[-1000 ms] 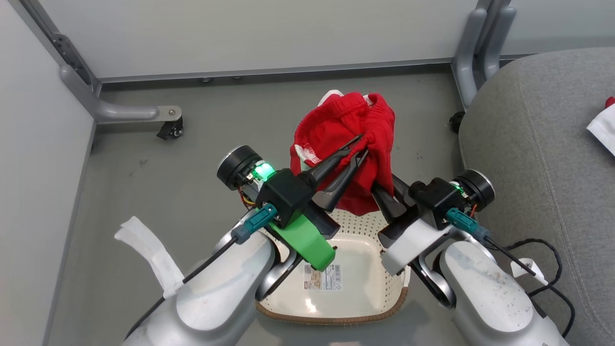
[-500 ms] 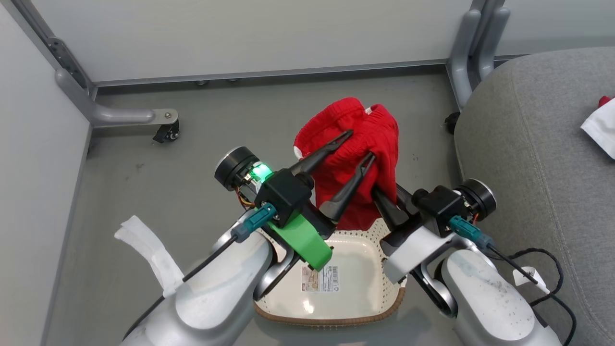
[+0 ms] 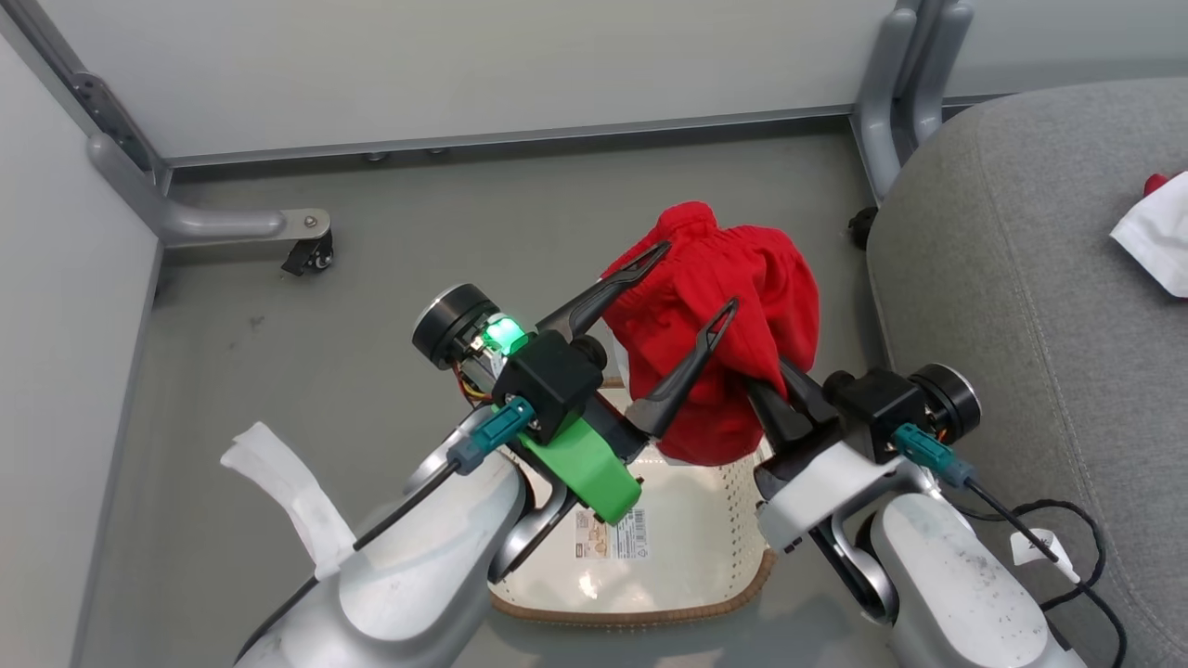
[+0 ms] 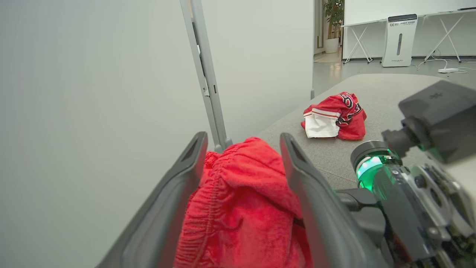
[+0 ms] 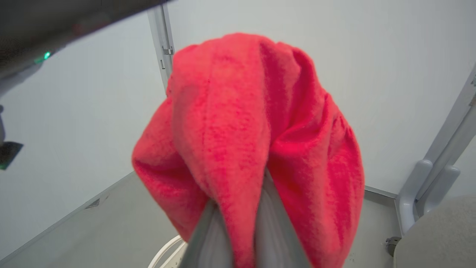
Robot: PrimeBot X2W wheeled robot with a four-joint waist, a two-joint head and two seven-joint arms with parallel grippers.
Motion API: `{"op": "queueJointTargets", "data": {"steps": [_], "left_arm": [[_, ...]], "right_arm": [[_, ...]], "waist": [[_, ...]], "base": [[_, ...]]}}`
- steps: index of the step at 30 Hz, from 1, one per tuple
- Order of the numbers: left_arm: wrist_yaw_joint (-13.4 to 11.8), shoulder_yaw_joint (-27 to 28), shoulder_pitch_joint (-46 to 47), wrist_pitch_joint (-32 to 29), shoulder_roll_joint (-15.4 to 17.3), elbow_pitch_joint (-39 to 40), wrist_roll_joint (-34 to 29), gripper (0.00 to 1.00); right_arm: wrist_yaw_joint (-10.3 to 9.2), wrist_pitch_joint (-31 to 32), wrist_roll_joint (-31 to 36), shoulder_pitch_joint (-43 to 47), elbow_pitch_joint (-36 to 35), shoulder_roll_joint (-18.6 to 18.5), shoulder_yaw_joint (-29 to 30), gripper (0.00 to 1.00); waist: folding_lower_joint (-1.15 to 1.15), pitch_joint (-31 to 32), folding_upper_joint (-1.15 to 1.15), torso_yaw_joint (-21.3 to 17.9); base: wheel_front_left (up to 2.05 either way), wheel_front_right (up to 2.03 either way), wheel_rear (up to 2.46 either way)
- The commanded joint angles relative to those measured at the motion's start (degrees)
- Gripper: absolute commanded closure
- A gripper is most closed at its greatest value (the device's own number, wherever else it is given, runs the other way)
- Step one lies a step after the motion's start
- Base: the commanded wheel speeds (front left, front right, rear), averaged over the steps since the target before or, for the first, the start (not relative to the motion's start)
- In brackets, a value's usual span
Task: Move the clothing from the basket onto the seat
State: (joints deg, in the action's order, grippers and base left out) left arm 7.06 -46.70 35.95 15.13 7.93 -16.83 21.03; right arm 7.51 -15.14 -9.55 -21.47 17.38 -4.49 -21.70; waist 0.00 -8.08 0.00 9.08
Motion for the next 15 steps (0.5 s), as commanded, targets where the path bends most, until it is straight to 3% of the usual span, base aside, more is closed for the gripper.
{"op": "queueJointTargets", "data": {"steps": [1,15], "left_arm": [[-0.08,0.11,-0.87,0.01,0.25,0.05,-0.39,0.0],[-0.03,-0.16,-1.18,0.0,1.94,0.7,-2.0,0.0]], "right_arm": [[-0.04,0.0,-0.09,1.24,-0.4,0.01,0.73,1.0],[-0.04,0.0,0.96,4.41,-4.12,1.28,8.28,1.0]], "waist": [[0.0,-0.36,0.0,-0.73],[0.0,-4.04,0.0,-11.12]], "base": [[0.0,0.0,0.0],[0.0,0.0,0.0]]}}
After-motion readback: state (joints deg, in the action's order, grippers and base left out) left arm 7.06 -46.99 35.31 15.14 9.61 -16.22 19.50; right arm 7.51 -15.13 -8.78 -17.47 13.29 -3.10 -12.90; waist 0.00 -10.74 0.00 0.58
